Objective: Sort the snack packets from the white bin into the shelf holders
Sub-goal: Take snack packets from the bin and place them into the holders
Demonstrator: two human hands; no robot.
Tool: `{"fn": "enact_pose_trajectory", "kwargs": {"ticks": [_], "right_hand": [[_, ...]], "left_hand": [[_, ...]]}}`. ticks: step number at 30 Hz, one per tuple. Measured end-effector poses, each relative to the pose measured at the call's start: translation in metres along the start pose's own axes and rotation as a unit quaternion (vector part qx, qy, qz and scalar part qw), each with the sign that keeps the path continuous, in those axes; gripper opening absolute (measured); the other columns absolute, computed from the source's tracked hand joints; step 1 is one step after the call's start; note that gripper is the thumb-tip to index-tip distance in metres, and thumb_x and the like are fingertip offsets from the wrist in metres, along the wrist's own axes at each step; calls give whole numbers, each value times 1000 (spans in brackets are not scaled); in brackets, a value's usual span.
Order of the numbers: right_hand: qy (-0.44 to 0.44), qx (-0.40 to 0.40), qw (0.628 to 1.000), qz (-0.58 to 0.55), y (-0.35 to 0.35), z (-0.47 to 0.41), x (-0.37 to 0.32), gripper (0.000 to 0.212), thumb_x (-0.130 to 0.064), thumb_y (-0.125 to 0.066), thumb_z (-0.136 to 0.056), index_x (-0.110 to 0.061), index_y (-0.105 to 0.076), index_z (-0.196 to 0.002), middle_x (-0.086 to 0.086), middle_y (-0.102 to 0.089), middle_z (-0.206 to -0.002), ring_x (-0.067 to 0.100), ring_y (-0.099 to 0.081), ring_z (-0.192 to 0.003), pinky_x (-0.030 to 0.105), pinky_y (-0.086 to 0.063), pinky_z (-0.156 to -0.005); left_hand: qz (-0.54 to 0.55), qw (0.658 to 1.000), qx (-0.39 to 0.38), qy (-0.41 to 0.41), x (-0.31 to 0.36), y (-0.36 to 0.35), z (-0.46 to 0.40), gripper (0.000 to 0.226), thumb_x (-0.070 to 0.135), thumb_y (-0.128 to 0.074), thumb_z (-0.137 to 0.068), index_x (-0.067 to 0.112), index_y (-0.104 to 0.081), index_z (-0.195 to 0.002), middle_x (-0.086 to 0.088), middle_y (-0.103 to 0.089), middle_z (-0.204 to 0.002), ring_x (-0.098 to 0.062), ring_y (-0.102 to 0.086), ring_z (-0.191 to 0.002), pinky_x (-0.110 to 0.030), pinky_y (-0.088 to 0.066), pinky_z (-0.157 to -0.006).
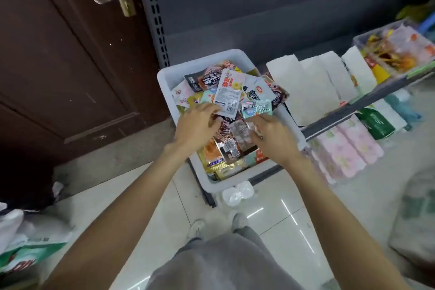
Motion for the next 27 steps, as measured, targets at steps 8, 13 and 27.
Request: {"fn": "enact_pose_trajectory", "kwargs": {"ticks": [8,13,27], "right_hand": [[75,-50,995,44,-4,-82,41,48,-30,-63,-85,-16,-55,-131,8,-58,-126,31,-47,-117,39,-37,-99],[138,-85,984,74,-12,-97,45,61,-42,-66,-81,-12,-52,-132,13,-53,-125,35,-43,-118,45,-36,-100],[153,-13,983,-100,14,-91,27,39,-31,-60,-91,-15,-58,-126,6,-62,-115,25,-55,-105,33,-44,-89]], "left_hand": [[-126,976,-43,171,-10,-42,-91,74,64,-51,-84,20,-37,-141,-9,-40,-137,-30,-35,-128,-44,-39,-99],[-138,965,-56,215,-4,-45,-93,84,54,-62,-82,21,-22,-148,-9,-34,-141,-29,-32,-130,-42,-38,-96],[35,942,134,305,2,-16,-25,77,32,-75,-78,30,-33,-144,-2,-62,-125,-20,-65,-93,-33,-50,-84]]}}
Point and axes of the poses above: each hand's wrist, its own z-axis away from the middle knuckle, its own y-axis out of the back of the hand, x = y × z, the point moved 7 cm from there along -z, towards the middle knuckle
